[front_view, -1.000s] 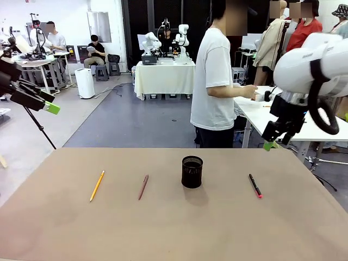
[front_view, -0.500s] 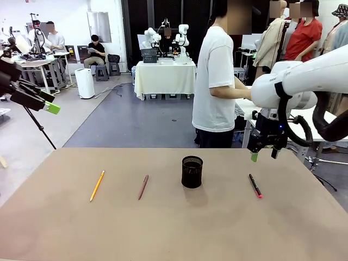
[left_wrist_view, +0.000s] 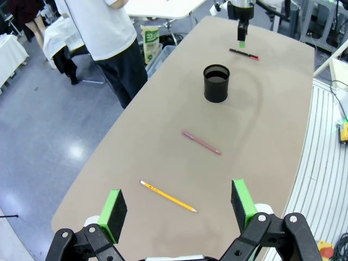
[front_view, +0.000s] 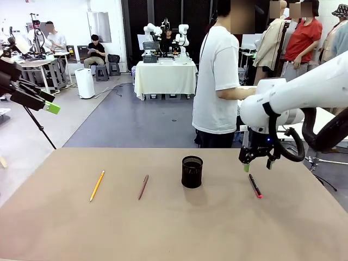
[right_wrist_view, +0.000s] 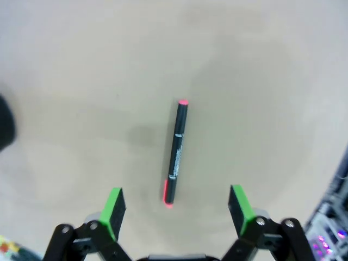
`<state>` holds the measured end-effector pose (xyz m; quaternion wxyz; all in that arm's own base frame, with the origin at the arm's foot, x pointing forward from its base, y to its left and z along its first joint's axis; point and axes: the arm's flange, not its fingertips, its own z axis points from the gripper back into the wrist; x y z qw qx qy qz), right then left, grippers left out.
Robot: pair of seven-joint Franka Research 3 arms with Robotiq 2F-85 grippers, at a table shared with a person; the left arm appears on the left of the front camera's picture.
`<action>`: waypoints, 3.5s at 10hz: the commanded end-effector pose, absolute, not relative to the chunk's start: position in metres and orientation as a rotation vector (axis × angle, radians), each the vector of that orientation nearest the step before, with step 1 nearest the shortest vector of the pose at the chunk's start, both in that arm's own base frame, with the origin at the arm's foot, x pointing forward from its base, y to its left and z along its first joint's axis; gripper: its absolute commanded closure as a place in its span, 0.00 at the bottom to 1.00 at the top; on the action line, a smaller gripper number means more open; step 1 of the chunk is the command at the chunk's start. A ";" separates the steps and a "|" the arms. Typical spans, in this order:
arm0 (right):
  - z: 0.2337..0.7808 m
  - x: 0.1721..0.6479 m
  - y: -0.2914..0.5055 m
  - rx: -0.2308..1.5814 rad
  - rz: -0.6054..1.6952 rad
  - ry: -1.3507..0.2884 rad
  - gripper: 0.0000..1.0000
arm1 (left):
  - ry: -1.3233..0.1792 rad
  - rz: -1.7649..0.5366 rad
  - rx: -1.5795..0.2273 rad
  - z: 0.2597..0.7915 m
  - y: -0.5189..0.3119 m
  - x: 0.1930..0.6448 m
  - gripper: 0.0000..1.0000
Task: Place the pens into the pen holder.
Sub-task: Pick up a writing instrument from the table and place it into the Pen holder.
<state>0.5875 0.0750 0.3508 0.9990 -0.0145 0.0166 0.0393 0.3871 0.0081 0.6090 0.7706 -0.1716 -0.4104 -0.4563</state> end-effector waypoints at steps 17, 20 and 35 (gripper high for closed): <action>0.295 0.609 0.058 -0.002 -0.097 -0.064 0.24 | -0.903 -1.006 -0.379 0.609 0.008 0.388 0.00; 0.293 0.612 0.056 -0.017 -0.098 -0.036 0.84 | -0.903 -1.006 -0.379 0.609 0.008 0.388 0.00; 0.383 0.585 0.012 0.525 0.182 -0.235 1.00 | -0.903 -1.006 -0.379 0.609 0.008 0.388 0.00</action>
